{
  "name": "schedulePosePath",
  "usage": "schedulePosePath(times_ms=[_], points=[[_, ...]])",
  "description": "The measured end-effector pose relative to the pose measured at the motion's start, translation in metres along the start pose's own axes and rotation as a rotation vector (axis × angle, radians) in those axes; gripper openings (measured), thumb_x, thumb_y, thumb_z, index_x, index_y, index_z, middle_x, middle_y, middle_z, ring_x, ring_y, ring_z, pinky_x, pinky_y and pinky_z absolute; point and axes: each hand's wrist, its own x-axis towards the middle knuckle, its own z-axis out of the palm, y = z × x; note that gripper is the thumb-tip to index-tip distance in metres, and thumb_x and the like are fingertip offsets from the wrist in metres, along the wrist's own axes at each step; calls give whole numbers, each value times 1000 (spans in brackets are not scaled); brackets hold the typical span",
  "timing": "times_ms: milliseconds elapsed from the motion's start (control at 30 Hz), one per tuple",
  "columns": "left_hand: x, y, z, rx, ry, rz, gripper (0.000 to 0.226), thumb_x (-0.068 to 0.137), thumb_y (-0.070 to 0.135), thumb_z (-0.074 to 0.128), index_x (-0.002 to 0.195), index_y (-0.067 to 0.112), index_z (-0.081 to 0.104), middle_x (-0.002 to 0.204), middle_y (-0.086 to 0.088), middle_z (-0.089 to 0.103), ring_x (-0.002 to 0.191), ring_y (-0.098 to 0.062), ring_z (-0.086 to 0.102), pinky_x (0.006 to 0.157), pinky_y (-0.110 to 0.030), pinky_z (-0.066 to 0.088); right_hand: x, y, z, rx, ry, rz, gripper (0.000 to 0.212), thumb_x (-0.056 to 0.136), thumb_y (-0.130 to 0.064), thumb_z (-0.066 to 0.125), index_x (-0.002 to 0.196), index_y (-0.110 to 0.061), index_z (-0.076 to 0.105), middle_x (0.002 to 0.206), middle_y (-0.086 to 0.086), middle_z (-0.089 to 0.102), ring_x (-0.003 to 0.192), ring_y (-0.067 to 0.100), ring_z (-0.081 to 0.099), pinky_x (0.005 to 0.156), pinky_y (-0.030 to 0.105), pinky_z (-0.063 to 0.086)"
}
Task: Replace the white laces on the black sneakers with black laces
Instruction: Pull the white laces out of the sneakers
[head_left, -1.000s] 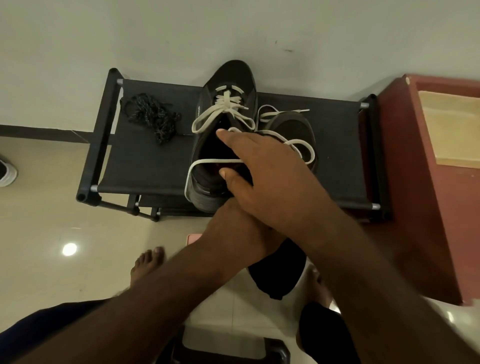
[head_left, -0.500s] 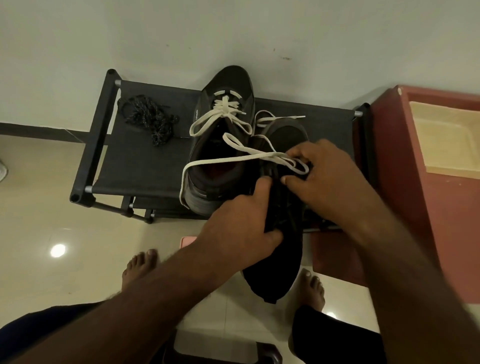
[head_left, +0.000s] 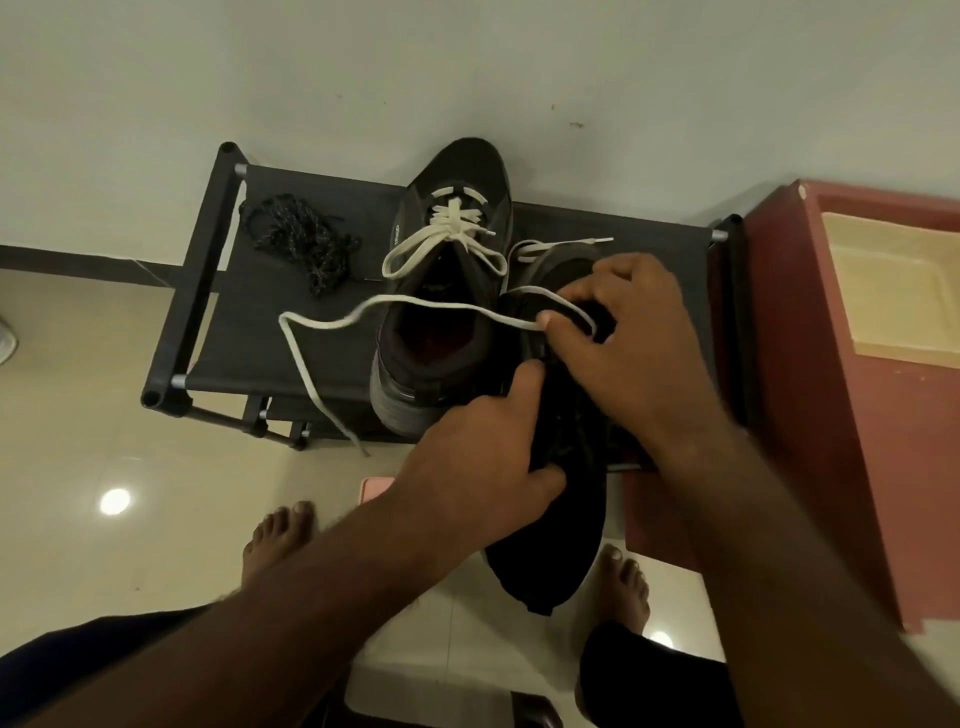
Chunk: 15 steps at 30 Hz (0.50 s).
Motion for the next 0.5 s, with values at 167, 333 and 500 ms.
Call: schedulePosePath(times_ms=[167,333,500], points=[[0,2,-2,15,11,-8,66,83,33,64,135,29,24,92,3,64,76,-17,66,71,-38,59,4,-9,8,14,40,3,11,91,-33,67,81,-29,65,100,-6,61,100,13,57,86,38,52],[2,6,-7,14,78,-20,54,90,32,57,138,26,33,88,7,62,77,-13,63,73,-35,57,8,-3,-32,1201,204,362,17,100,-18,57,83,-18,58,63,-2,63,69,16,65,80,35,54],[9,13,-15,74,253,-25,28,93,28,52,119,20,53,90,-2,65,85,-24,63,77,-45,55,-8,22,-59,1143,385,353,14,92,-21,62,78,-17,60,56,-1,54,59,17,55,69,32,50]])
